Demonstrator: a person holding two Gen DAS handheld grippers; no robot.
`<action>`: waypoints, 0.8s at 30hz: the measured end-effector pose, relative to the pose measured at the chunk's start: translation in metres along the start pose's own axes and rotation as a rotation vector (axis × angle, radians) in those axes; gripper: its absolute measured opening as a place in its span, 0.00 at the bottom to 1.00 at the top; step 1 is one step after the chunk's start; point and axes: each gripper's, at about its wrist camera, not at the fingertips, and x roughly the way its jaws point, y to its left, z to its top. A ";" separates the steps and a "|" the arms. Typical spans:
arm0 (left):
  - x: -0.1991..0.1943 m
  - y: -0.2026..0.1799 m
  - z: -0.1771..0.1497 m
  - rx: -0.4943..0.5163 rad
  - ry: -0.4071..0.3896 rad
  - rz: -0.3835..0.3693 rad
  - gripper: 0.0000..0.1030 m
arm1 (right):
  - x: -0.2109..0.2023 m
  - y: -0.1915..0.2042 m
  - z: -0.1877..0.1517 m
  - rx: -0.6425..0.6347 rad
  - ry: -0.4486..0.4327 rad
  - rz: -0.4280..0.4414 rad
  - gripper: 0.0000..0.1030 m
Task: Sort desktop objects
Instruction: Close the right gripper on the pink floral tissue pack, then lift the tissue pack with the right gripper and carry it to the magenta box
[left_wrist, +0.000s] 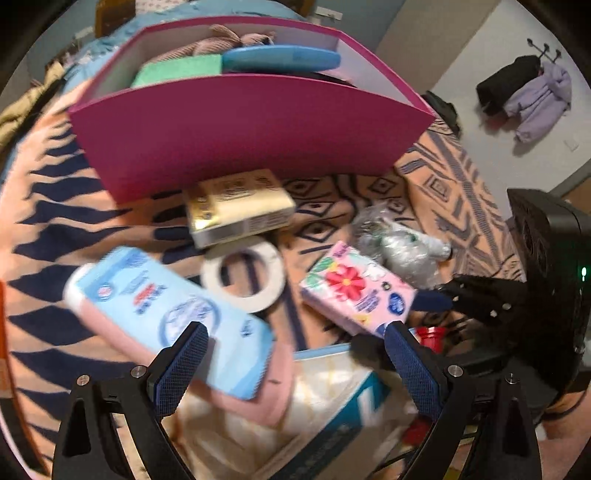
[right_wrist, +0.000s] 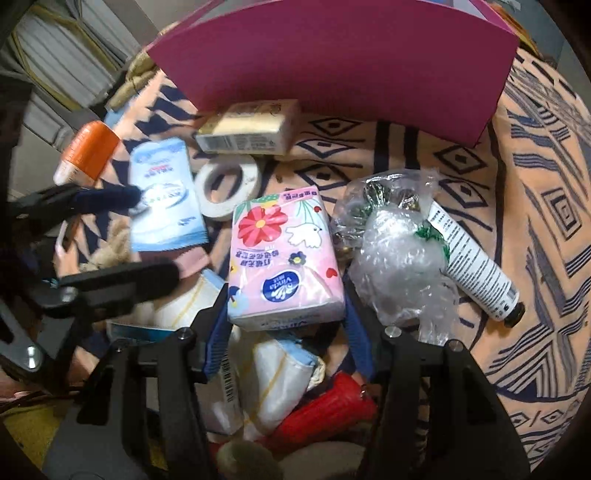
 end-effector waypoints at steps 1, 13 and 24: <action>0.001 -0.001 0.001 -0.003 0.004 -0.016 0.96 | -0.002 -0.001 -0.001 0.003 -0.004 0.009 0.56; -0.013 -0.002 0.018 -0.081 -0.019 -0.163 0.95 | -0.041 -0.011 0.005 0.027 -0.106 0.105 0.55; -0.027 -0.009 0.050 -0.133 -0.050 -0.301 0.95 | -0.073 0.001 0.024 -0.063 -0.203 0.127 0.55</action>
